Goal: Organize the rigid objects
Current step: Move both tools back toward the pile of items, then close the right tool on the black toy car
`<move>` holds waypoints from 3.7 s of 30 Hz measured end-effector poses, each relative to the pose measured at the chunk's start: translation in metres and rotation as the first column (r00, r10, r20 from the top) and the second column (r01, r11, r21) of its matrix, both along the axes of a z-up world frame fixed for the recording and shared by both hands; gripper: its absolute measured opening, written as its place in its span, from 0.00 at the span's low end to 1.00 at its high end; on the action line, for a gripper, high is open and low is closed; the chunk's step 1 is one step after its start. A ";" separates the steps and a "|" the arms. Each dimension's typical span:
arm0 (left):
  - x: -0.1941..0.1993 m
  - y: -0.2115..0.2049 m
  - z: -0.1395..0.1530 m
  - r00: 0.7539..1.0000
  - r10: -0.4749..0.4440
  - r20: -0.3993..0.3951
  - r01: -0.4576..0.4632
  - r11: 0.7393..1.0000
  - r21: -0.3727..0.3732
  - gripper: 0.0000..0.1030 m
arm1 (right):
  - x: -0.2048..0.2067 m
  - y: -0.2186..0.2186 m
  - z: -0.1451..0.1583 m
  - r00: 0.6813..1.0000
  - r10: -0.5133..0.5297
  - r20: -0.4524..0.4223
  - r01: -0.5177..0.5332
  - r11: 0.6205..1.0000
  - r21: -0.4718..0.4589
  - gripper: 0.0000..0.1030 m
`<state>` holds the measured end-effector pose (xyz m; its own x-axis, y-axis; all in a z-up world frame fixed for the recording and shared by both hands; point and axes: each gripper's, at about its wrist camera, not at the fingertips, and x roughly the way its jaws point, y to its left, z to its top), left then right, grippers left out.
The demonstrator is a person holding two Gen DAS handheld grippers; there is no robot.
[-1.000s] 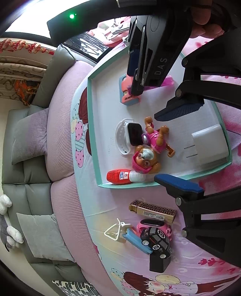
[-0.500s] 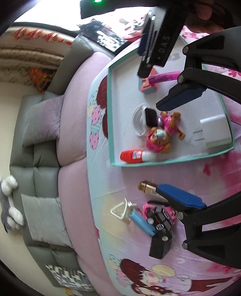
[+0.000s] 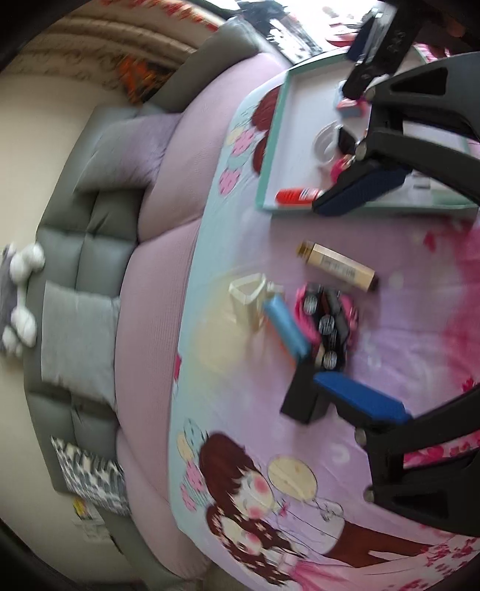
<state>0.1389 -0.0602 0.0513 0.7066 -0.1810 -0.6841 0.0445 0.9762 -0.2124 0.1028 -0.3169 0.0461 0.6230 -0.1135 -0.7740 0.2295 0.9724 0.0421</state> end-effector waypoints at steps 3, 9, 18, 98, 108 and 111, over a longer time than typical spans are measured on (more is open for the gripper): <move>0.002 0.018 -0.002 0.999 0.041 -0.009 -0.042 0.998 -0.052 0.92 | 0.002 0.007 -0.001 1.000 0.020 0.009 -0.020 1.000 0.003 1.00; 0.002 0.042 -0.004 0.992 0.127 -0.014 -0.127 0.989 -0.073 0.92 | 0.008 0.031 0.001 0.996 0.080 0.047 -0.081 0.997 0.004 1.00; 0.004 0.068 -0.007 0.983 0.180 -0.031 -0.183 0.973 -0.140 0.92 | 0.017 0.085 -0.006 0.974 0.220 0.059 -0.220 0.975 -0.002 1.00; 0.046 0.121 -0.046 0.971 0.147 -0.191 -0.185 0.961 -0.204 0.92 | 0.061 0.205 -0.042 0.902 0.425 0.078 -0.420 0.905 -0.069 0.75; 0.048 0.101 -0.041 0.979 0.112 -0.170 -0.135 0.982 -0.130 0.92 | 0.057 0.169 -0.027 0.940 0.330 0.083 -0.325 0.943 -0.068 0.75; 0.049 0.093 -0.040 0.983 0.091 -0.162 -0.108 0.989 -0.100 0.92 | 0.055 0.160 -0.024 0.947 0.312 0.084 -0.306 0.949 -0.069 0.75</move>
